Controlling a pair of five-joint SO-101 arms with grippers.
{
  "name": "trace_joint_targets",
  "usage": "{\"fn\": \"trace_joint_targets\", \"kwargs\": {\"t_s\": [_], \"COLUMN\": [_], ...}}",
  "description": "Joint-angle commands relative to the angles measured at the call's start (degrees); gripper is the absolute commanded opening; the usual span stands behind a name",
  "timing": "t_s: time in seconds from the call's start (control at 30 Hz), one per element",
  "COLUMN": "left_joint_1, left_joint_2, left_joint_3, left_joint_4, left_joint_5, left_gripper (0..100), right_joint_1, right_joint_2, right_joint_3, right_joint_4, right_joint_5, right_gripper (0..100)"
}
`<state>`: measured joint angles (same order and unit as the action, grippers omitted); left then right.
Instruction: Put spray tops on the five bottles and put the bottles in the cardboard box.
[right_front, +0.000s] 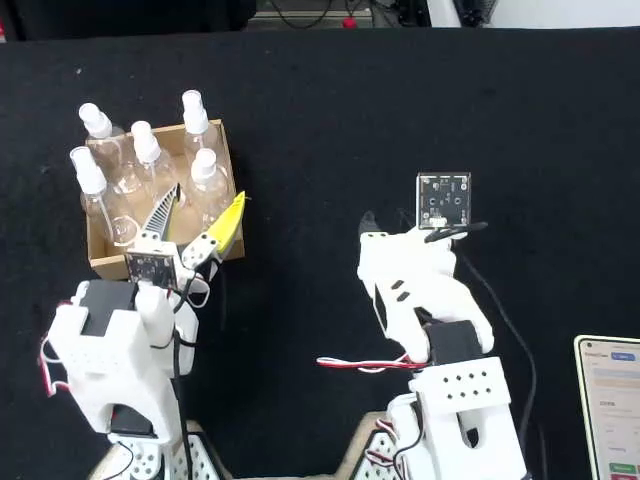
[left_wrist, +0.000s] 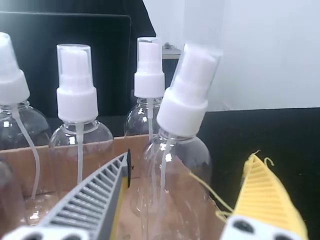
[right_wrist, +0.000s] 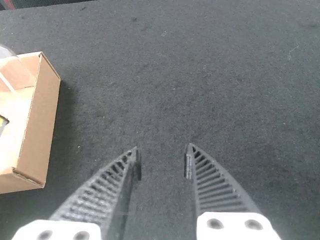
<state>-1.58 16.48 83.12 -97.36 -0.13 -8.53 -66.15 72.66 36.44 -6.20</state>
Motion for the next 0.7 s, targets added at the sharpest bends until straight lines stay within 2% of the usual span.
{"fn": "trace_joint_targets", "kwargs": {"t_s": [0.0, 0.47, 0.67], "left_joint_1": [-0.31, -0.66, -4.26], "left_joint_2": [-3.60, -16.79, -25.23], "left_joint_3": [3.30, 13.93, 13.67], "left_joint_4": [-1.76, -1.76, 1.23], "left_joint_5": [-0.26, -0.79, -2.81], "left_gripper": [34, 34, 34], "right_joint_1": [0.88, 0.88, 0.88], "right_joint_2": [-1.10, -1.10, -1.10], "right_joint_3": [-0.66, -0.40, -0.31], "right_joint_4": [-1.85, -1.85, -1.85], "right_joint_5": [-0.44, -0.44, -0.44], "right_gripper": [14.4, 14.4, 14.5]}}
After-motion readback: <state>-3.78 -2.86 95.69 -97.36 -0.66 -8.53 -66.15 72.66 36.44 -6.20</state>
